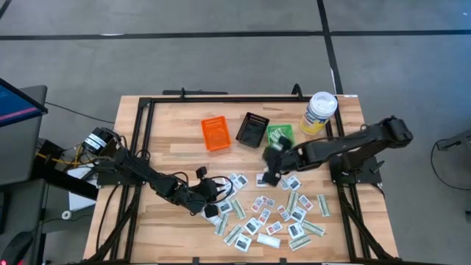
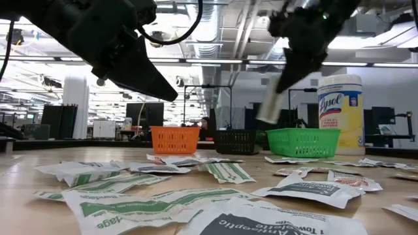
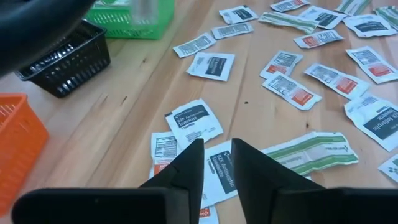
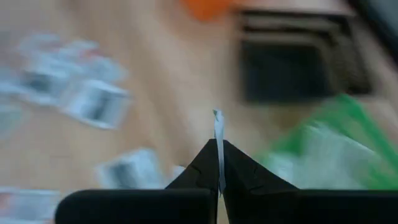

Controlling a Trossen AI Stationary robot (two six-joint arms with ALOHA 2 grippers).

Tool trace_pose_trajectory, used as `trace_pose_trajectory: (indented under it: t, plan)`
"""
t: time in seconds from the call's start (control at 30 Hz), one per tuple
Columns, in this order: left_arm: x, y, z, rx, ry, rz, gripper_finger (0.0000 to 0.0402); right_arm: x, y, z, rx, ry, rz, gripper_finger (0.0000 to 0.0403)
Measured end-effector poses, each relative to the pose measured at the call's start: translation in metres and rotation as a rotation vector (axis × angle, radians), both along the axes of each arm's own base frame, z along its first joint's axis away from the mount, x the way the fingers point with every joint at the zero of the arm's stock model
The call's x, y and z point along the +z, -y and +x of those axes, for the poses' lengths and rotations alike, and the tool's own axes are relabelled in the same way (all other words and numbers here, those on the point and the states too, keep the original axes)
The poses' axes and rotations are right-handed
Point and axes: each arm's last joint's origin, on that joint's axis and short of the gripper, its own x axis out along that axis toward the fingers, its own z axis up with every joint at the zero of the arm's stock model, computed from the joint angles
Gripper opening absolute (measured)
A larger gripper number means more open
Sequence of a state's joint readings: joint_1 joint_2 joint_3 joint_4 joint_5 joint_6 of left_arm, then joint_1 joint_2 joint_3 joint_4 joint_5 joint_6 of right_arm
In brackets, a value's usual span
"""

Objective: Pick & Place First Aid Supplies
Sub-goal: Put the green bandage pack into the green basket, then put the black towelette pack into the black basket

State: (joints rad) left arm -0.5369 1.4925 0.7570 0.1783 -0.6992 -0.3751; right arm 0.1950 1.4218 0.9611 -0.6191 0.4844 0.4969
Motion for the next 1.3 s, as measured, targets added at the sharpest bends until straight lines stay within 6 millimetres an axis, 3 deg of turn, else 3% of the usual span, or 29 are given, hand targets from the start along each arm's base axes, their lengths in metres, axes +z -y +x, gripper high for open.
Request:
trace_pose_trajectory:
  t: [0.33, 0.5, 0.8, 1.03, 1.3]
  plan:
    - [-0.001, -0.002, 0.002, -0.026, -0.012, -0.024, 0.0090, -0.007, 0.047, -0.027, -0.218, -0.133, -0.036, 0.0001]
    - [-0.001, -0.002, 0.002, -0.026, -0.012, -0.024, 0.0090, -0.010, 0.063, -0.029, -0.190, -0.188, 0.110, 0.0001]
    - [-0.001, -0.002, 0.002, -0.026, -0.013, -0.023, 0.0090, -0.011, 0.080, -0.032, -0.071, -0.240, 0.237, 0.0044]
    - [-0.001, -0.002, 0.002, -0.026, -0.014, -0.023, 0.0090, -0.011, 0.088, -0.033, -0.109, -0.238, 0.222, 0.0094]
    - [-0.001, -0.002, 0.002, -0.026, -0.015, -0.023, 0.0090, 0.004, 0.088, -0.025, -0.073, -0.197, 0.159, 0.0109]
